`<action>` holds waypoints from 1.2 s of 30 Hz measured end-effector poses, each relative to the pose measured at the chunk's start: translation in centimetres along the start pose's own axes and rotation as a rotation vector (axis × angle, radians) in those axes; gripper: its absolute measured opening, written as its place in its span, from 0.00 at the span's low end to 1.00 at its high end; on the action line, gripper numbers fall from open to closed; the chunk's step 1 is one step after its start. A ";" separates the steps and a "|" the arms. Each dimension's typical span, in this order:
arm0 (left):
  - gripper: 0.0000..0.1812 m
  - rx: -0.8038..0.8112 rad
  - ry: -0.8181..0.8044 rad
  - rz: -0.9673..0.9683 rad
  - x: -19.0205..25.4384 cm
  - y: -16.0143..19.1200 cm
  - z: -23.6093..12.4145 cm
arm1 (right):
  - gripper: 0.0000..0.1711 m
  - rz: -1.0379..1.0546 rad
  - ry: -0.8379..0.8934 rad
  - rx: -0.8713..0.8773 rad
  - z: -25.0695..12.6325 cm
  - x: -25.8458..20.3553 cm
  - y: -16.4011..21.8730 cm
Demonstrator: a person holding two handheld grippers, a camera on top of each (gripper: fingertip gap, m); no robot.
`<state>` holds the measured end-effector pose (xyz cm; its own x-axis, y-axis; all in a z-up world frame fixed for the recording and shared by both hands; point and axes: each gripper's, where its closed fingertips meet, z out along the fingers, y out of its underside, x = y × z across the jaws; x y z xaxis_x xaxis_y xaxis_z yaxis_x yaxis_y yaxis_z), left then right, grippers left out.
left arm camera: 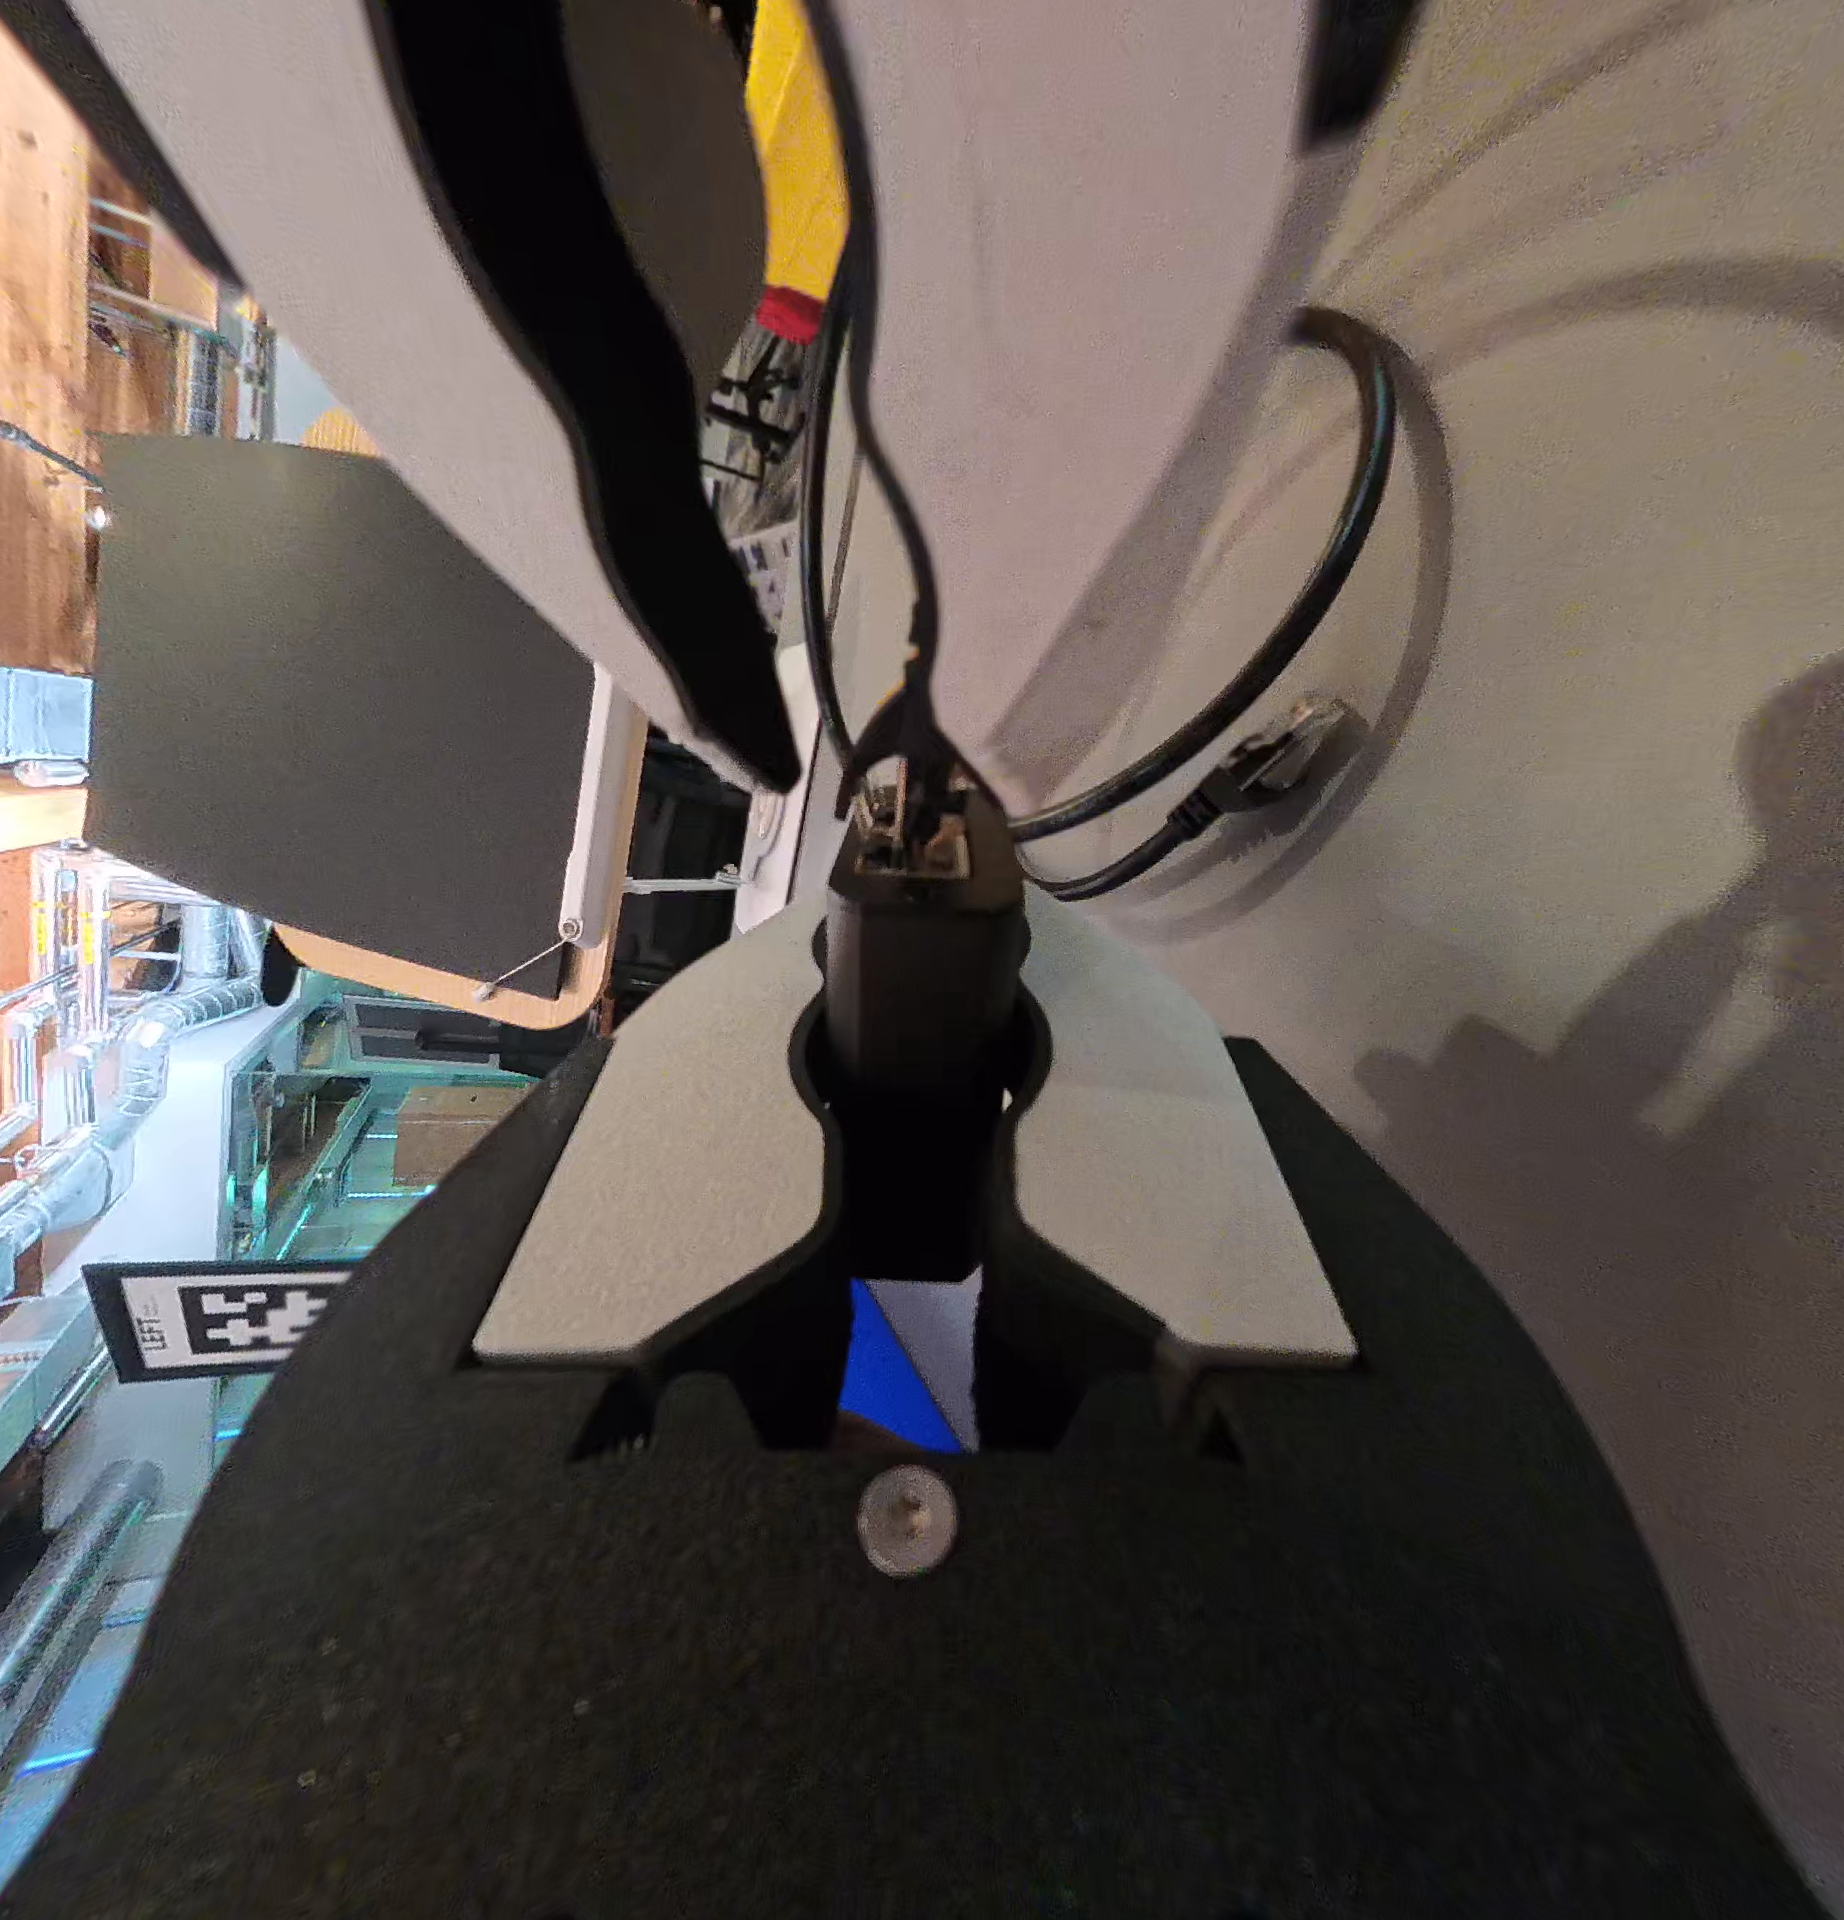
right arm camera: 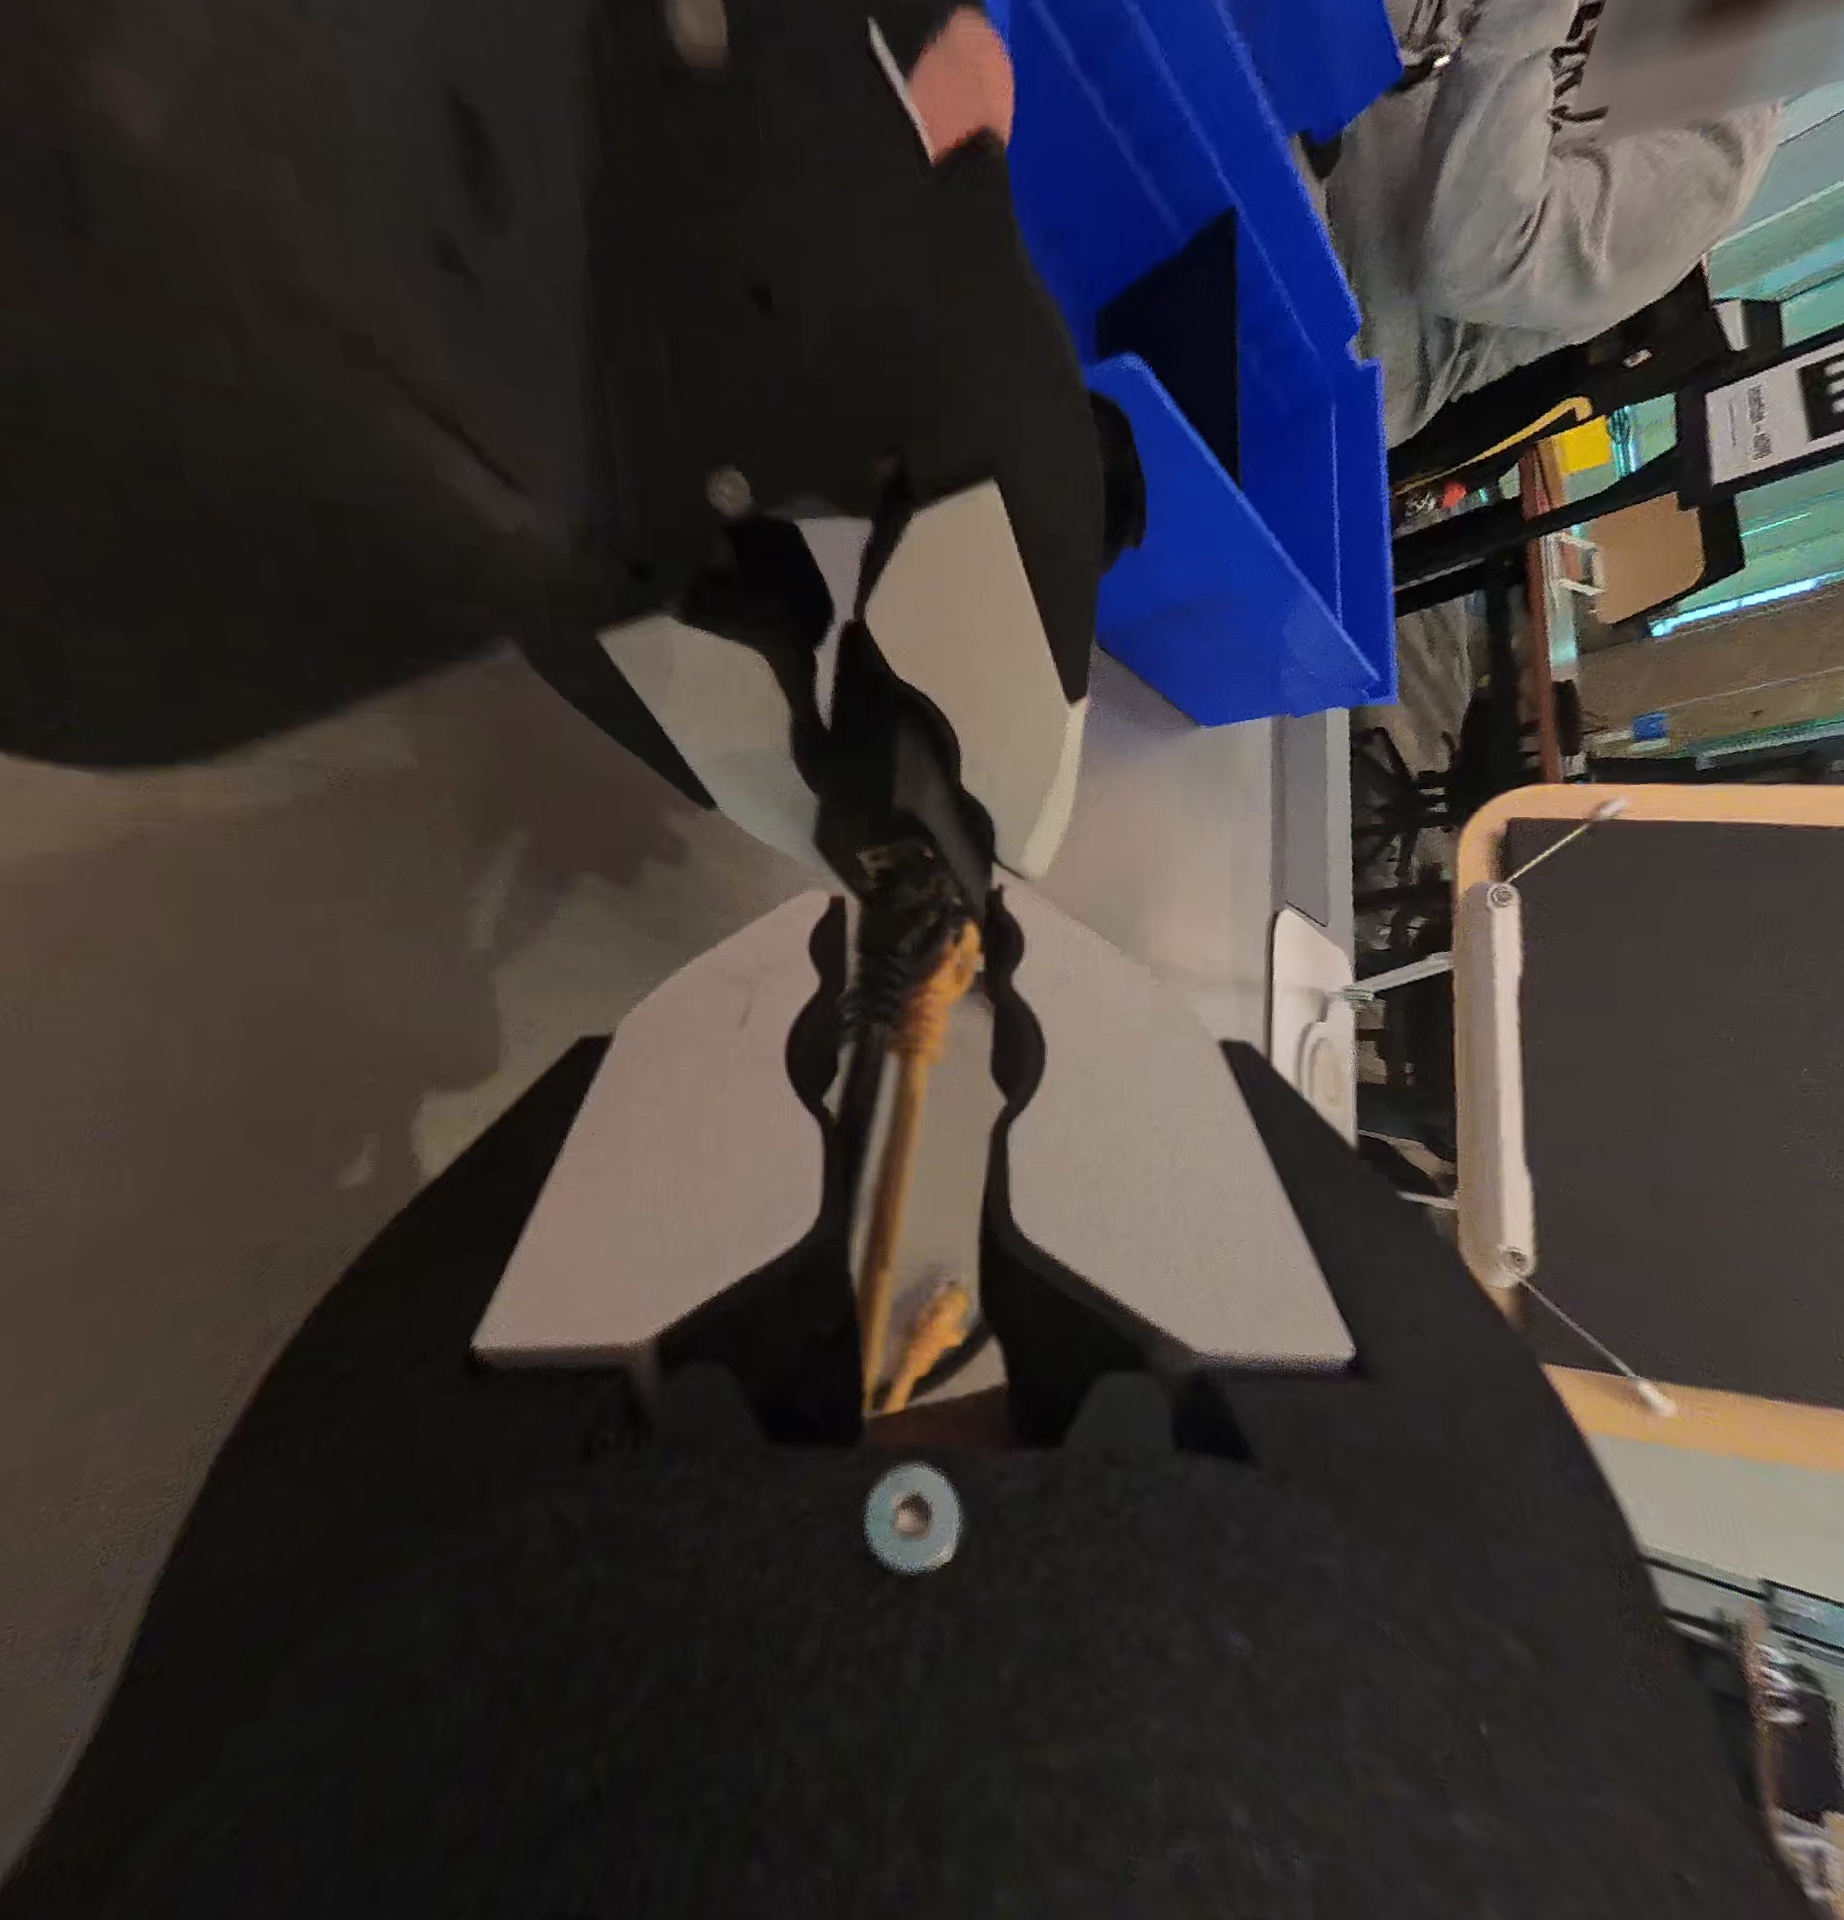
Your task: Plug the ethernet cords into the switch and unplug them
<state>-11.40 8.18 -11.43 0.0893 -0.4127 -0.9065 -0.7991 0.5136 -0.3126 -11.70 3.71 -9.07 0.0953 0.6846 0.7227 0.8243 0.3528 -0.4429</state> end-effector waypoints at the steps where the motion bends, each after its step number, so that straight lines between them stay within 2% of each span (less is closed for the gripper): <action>1: 0.14 -0.002 0.007 0.003 0.3 -0.1 0.0 | 0.15 -0.016 -0.015 -0.003 0.2 0.0 0.2; 3: 0.14 -0.004 0.010 -0.007 0.3 0.0 -0.1 | 0.10 -0.040 -0.058 0.014 0.2 -0.5 0.1; 10: 0.14 -0.020 0.002 -0.006 0.1 0.6 0.0 | 0.09 -0.180 -0.028 -0.011 0.8 -0.3 0.1; 16: 0.15 -0.051 -0.018 -0.066 -0.5 1.3 0.2 | 0.07 -0.191 -0.020 -0.061 1.4 0.1 0.2; 22: 0.14 -0.046 -0.049 -0.006 -0.8 1.3 0.3 | 0.08 -0.140 -0.027 -0.046 1.4 0.3 0.2; 24: 0.14 -0.040 -0.063 -0.024 -1.0 1.2 0.4 | 0.08 -0.048 -0.031 -0.039 1.3 0.7 0.1; 27: 0.14 -0.052 -0.123 0.047 -1.6 1.5 0.3 | 0.10 0.157 -0.054 -0.018 0.7 0.8 -0.1; 31: 0.14 -0.060 -0.168 0.080 -2.3 2.1 0.1 | 0.15 0.517 -0.214 -0.046 -0.4 -0.3 1.0; 34: 0.14 -0.049 -0.200 0.128 -2.5 1.6 -0.1 | 0.12 0.674 -0.256 0.020 -1.0 0.1 0.9; 36: 0.14 -0.034 -0.215 0.139 -2.5 1.0 -0.3 | 0.09 0.698 -0.285 0.037 -0.9 -0.2 0.9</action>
<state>-12.62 9.49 -9.42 0.0987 -0.1691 -0.9806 -0.8316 0.5271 -0.1747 -10.44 3.31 -9.11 0.4361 0.8938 0.1049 0.6055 -0.2052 -0.7689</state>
